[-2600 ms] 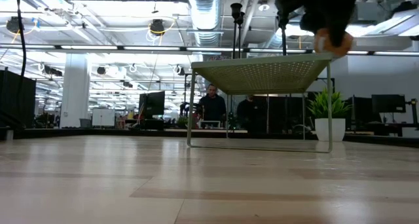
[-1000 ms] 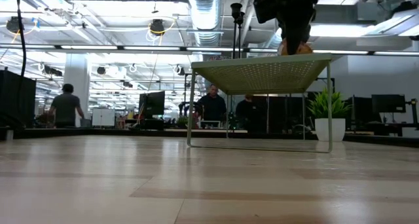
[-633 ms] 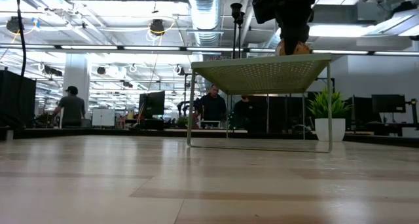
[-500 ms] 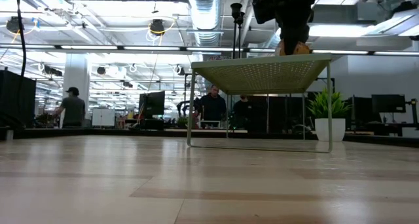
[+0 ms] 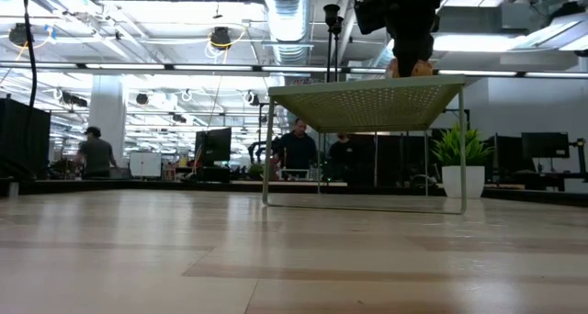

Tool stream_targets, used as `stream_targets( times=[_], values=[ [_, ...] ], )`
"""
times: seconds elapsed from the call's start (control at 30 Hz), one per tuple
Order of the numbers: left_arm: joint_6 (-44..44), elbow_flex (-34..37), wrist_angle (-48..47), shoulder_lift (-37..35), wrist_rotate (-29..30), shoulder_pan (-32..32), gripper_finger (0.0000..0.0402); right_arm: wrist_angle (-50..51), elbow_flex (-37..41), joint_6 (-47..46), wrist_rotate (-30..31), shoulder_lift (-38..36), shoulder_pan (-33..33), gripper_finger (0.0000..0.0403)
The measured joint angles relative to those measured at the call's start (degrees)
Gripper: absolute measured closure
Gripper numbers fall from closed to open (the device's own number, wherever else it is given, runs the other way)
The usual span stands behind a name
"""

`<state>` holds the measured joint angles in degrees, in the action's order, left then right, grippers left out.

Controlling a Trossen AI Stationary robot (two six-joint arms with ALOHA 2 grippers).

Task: Pick & Place candle stick holders
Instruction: Put the orange patterned scented candle on the shelf

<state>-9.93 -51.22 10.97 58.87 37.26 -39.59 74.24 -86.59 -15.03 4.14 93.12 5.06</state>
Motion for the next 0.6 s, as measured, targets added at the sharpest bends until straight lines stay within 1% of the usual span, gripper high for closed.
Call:
stream_targets(
  times=[0.13, 0.4, 0.5, 0.6],
  values=[
    [0.0, 0.0, 0.0, 0.0, 0.0, 0.0, 0.0271, 0.0, 0.0, -0.1, 0.1, 0.0, 0.0, 0.0082],
    [-0.9, 0.0, 0.0, 0.0, 0.0, 0.0, 0.0271, -0.1, 0.0, -0.4, 0.3, 0.0, 0.0, 0.0033],
    [-1.1, 0.0, 0.0, 0.0, 0.0, 0.0, 0.0271, 0.9, -0.1, -0.5, 0.3, -0.2, 0.0, 0.0026],
    [-1.1, 0.0, 0.0, 0.0, 0.0, 0.0, 0.0271, 3.1, -1.9, -0.8, 0.4, -0.8, -0.2, 0.0026]
  ],
)
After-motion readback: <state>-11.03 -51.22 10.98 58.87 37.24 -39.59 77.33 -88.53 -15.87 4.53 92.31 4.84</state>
